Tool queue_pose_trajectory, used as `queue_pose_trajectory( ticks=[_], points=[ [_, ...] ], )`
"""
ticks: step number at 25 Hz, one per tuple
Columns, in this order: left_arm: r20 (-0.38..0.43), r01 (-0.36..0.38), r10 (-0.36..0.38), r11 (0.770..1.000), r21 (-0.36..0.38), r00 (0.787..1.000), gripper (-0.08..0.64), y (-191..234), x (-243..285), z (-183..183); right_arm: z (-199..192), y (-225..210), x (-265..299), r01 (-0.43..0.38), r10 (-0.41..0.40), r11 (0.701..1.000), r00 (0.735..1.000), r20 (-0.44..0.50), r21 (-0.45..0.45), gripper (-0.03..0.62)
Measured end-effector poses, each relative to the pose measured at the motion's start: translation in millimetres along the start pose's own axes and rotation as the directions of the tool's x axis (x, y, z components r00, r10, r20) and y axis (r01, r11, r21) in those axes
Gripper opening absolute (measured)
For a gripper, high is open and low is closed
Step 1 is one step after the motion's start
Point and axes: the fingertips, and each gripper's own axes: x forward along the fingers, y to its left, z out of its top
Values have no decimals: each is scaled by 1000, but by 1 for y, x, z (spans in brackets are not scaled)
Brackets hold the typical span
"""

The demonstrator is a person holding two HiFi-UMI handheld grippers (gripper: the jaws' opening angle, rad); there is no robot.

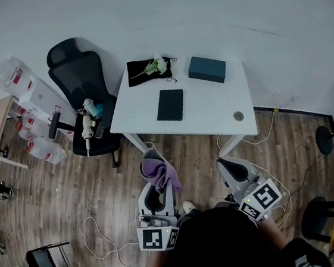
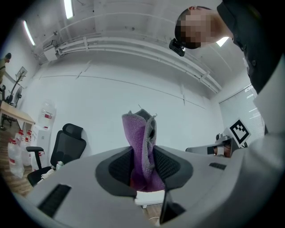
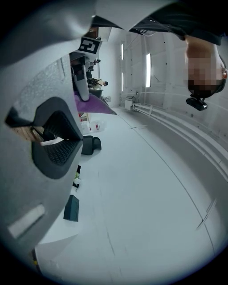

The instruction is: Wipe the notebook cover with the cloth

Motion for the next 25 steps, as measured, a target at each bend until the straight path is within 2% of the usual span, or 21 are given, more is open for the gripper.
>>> queue_pose_trajectory(
  ticks=[6,13,20,25],
  points=[
    [-10,-3,3,1000,-26,1000,124,19,4,-6,-2,3,14,11,-12,1000,1000,-18,-15,5],
    [-26,10,-11,1000,-21,1000,124,23,21,-14,-10,-21,21,46,-46,999,998,-35,0,5],
    [-30,-64,63,998,-16,998,124,49,47,-16,-9,-46,62,-3,3,1000,999,-43,12,5],
    [-47,-80,80,997,-4,996,124,62,85,-23,-4,-76,102,-37,37,999,998,-51,19,5]
  ],
)
